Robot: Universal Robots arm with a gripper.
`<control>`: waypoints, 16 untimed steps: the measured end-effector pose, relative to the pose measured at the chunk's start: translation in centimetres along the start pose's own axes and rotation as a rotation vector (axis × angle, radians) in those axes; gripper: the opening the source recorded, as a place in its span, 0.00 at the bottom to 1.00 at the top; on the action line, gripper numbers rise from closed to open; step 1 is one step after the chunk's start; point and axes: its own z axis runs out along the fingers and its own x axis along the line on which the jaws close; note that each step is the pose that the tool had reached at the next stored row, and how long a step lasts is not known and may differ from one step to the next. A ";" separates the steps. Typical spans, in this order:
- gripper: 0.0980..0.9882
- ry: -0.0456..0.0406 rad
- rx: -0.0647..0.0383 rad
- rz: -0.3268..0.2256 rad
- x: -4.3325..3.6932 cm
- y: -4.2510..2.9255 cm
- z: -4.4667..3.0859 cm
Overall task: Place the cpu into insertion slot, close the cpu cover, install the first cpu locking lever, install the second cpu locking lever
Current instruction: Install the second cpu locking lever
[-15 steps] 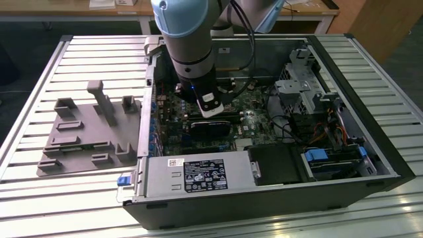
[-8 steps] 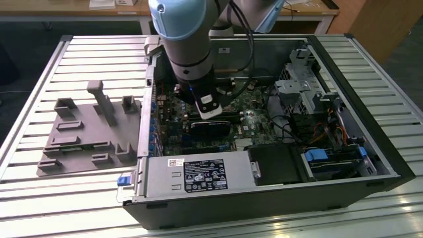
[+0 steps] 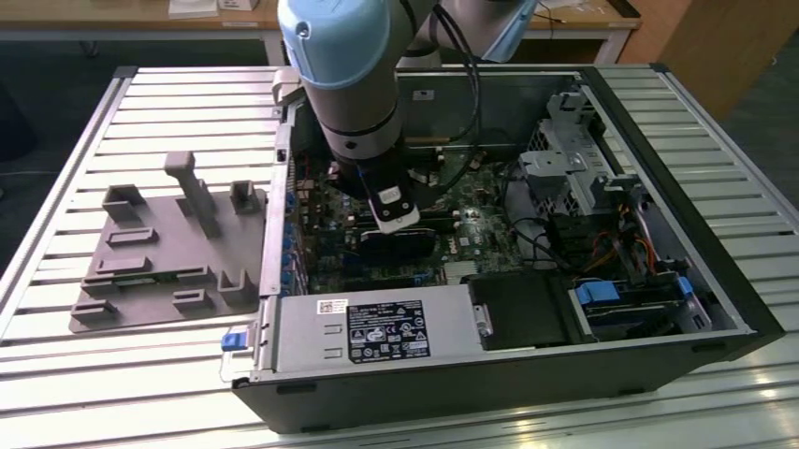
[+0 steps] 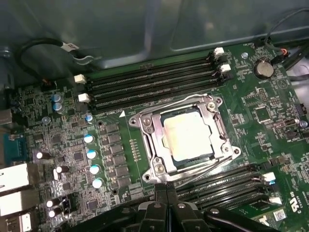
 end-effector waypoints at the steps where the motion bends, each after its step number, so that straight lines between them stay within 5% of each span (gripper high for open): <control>1: 0.00 0.0020 -0.007 0.001 0.02 -0.06 0.01; 4: 0.00 0.0060 -0.023 0.004 0.12 -0.15 0.14; 16: 0.00 0.0145 -0.055 0.009 0.45 -0.47 1.01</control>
